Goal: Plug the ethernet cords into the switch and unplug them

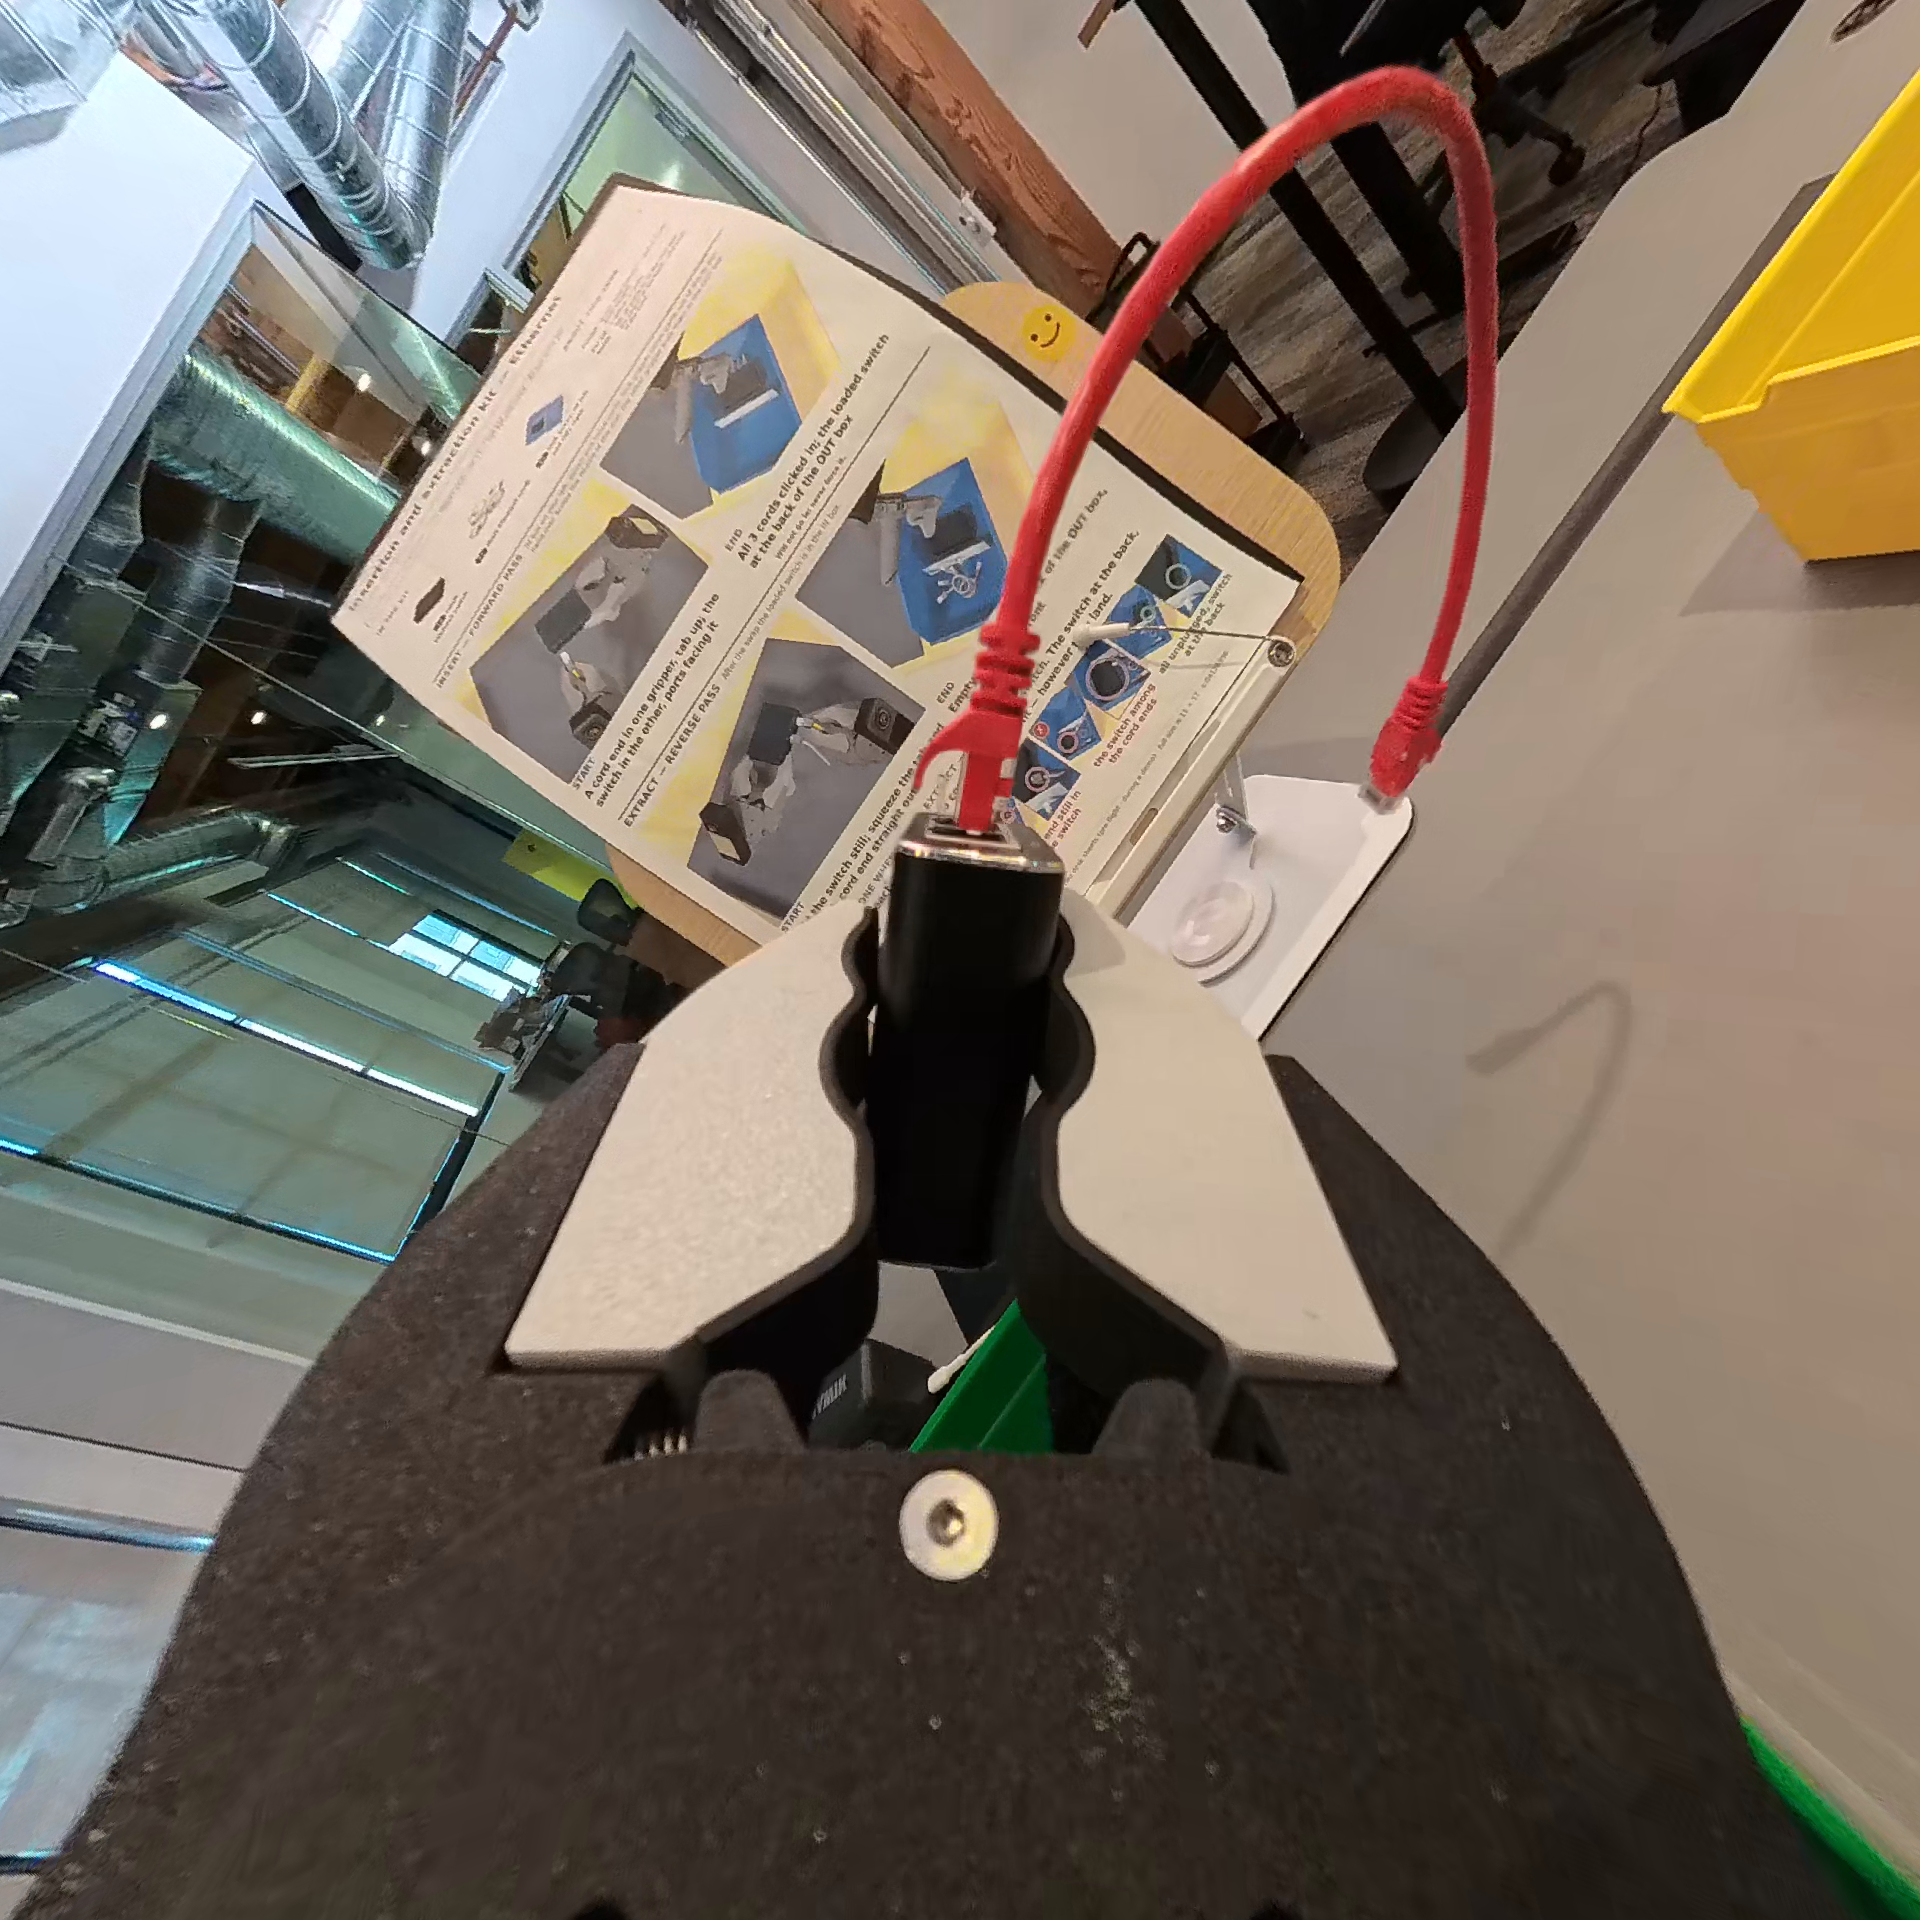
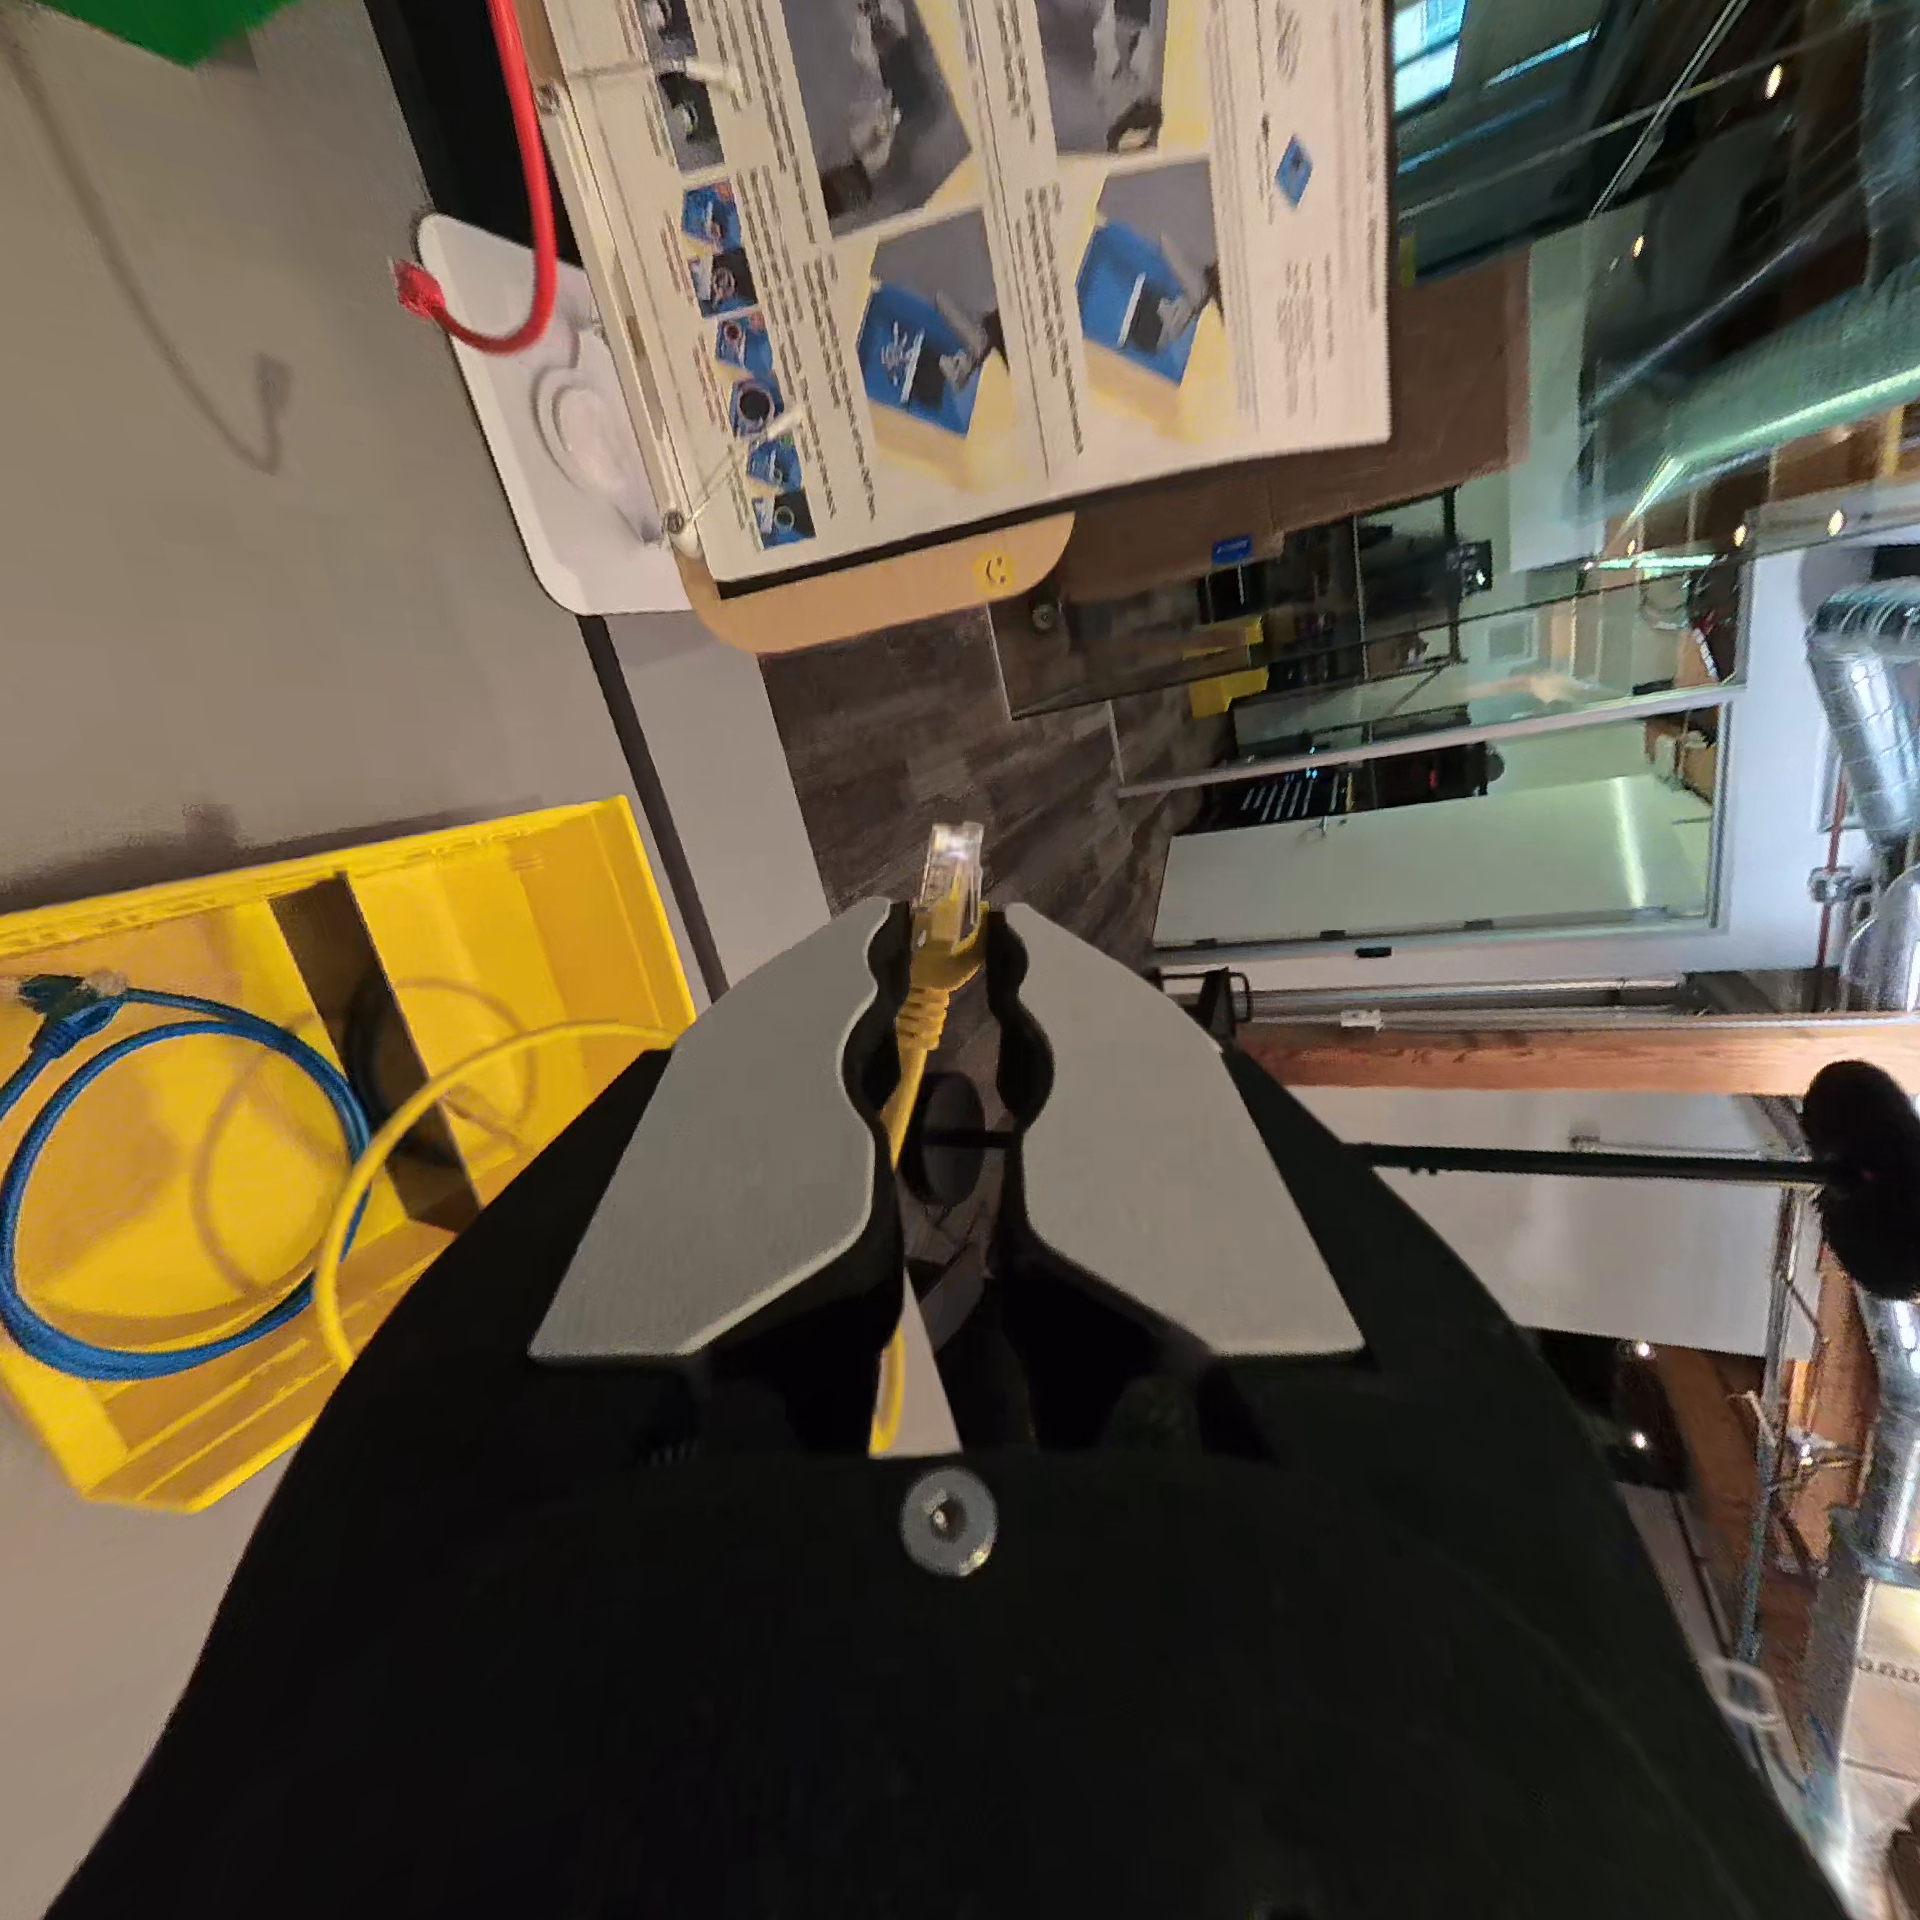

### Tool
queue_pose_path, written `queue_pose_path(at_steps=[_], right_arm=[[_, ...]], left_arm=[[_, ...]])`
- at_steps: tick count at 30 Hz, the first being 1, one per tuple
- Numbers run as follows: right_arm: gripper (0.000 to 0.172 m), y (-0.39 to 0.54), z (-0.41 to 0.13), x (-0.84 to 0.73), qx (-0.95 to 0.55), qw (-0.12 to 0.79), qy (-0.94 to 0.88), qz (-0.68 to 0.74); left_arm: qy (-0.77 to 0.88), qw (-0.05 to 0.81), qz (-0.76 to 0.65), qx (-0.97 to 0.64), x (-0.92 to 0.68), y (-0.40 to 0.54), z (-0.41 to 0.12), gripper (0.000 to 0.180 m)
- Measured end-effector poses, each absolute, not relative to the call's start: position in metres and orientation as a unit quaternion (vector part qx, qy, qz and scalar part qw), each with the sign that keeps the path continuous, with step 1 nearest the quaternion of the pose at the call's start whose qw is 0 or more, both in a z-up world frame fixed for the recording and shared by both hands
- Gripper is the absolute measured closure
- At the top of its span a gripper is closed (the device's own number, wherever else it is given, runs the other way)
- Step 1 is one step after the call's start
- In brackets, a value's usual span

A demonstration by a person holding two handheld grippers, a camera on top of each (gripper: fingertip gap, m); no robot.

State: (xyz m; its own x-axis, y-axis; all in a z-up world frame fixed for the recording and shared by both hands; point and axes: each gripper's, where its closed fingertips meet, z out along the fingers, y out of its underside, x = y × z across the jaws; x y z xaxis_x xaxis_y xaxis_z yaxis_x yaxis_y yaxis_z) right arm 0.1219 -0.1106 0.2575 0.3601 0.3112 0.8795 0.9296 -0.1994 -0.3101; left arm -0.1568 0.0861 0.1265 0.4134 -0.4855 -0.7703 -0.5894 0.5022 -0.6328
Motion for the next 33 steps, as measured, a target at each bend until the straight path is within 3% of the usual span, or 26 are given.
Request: queue_pose_path(at_steps=[17,25,33], right_arm=[[0.157,-0.135,0.316,0.122,-0.662,0.467,-0.433,-0.395],[0.157,-0.14,0.296,0.123,-0.673,0.453,-0.438,-0.387],[0.157,-0.128,0.241,0.129,-0.704,0.417,-0.454,-0.352]], left_arm=[[0.577,0.645,0.063,-0.497,-0.137,0.084,0.104,0.154],[0.586,0.64,0.062,-0.494,-0.132,0.079,0.101,0.154],[0.588,0.636,0.061,-0.496,-0.132,0.079,0.1,0.154]])
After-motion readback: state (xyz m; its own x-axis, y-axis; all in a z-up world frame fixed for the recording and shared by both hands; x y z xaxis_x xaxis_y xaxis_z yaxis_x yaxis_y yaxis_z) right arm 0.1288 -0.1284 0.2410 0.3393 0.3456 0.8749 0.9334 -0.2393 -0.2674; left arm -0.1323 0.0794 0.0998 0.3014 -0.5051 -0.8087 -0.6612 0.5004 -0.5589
